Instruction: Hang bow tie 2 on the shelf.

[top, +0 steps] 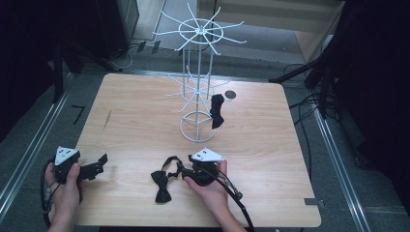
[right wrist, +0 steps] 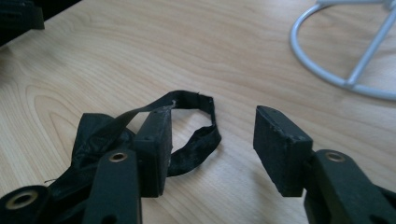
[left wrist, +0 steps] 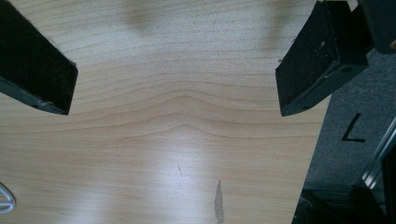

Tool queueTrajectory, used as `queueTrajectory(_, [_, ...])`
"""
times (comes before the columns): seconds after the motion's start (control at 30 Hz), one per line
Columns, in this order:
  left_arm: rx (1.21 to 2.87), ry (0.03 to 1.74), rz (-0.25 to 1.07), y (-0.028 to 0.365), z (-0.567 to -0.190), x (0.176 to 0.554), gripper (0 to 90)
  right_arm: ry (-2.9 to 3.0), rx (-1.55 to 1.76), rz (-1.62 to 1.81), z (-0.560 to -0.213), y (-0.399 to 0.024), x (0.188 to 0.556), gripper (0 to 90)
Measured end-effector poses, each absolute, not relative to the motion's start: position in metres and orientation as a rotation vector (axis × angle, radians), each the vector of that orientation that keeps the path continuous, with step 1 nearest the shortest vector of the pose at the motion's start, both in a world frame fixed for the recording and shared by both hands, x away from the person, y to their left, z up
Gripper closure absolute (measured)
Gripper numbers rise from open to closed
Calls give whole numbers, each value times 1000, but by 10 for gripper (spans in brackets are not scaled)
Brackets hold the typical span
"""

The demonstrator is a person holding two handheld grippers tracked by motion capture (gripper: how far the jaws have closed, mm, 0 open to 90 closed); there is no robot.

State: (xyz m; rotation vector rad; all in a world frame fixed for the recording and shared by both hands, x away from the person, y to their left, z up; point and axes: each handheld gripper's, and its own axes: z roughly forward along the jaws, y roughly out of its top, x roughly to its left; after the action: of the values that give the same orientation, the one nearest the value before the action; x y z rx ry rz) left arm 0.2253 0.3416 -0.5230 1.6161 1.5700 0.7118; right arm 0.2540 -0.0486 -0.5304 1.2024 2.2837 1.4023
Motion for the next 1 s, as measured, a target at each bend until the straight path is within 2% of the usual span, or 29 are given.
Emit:
queueTrajectory(0.17, [1617,1569,716,341,-523,225,0,2319,1197,1379,-537,-41,255,535])
queueTrajectory(0.37, [1616,1572,715,341,-523,226,0,2349,1198,1345,-542,-38,258,624])
queueTrajectory(0.57, [1622,1577,719,341,-523,226,0,2370,1195,1291,-543,-38,258,744])
queueTrajectory(0.73, [1621,1580,722,341,-523,226,0,2377,1144,1258,-543,-39,257,896])
queueTrajectory(1.0, [1621,1576,734,340,-523,226,0,2350,1092,1279,-541,-41,253,900])
